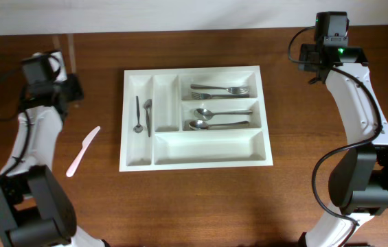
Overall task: Pack container
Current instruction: 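Carry the tongs into the tray's bottom compartment and release them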
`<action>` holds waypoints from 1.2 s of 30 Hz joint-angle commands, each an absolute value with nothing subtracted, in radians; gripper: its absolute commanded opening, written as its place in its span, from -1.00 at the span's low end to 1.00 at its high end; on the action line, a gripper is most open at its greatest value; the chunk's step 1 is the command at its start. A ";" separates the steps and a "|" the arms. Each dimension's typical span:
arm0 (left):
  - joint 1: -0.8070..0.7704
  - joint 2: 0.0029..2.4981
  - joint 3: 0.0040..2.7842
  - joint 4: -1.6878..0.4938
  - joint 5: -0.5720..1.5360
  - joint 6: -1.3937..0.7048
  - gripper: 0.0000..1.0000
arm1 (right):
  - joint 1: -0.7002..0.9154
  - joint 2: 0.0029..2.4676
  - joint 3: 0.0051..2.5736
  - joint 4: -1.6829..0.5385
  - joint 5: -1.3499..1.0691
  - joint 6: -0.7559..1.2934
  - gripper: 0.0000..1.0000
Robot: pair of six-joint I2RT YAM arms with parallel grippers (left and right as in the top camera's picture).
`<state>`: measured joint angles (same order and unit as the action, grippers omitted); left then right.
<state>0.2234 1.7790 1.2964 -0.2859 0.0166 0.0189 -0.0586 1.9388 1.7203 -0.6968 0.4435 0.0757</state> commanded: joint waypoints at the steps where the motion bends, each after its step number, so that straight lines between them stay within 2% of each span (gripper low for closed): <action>1: 0.109 1.706 1.316 -0.316 0.206 0.150 -0.96 | -0.067 1.934 1.726 -0.696 0.448 0.084 0.98; 7: -0.088 1.654 1.316 -0.446 0.363 0.336 -0.96 | -0.067 1.934 1.726 -0.696 0.448 0.084 0.98; 13: -0.304 1.647 1.316 -0.649 0.379 0.568 -0.96 | -0.067 1.934 1.726 -0.696 0.448 0.084 0.98; 18: -0.415 1.647 1.316 -0.777 0.378 0.662 -0.96 | -0.067 1.934 1.726 -0.696 0.448 0.084 0.98; 30: -0.450 1.679 1.290 -0.850 0.368 0.768 -0.96 | -0.067 1.934 1.726 -0.696 0.448 0.084 0.98; 36: -0.450 1.738 1.248 -0.830 0.484 0.844 -0.96 | -0.067 1.934 1.726 -0.696 0.448 0.084 0.98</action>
<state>-0.4496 1.6867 1.2728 -0.8467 0.3950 0.7849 -0.0586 1.9388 1.7203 -0.6968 0.4435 0.0757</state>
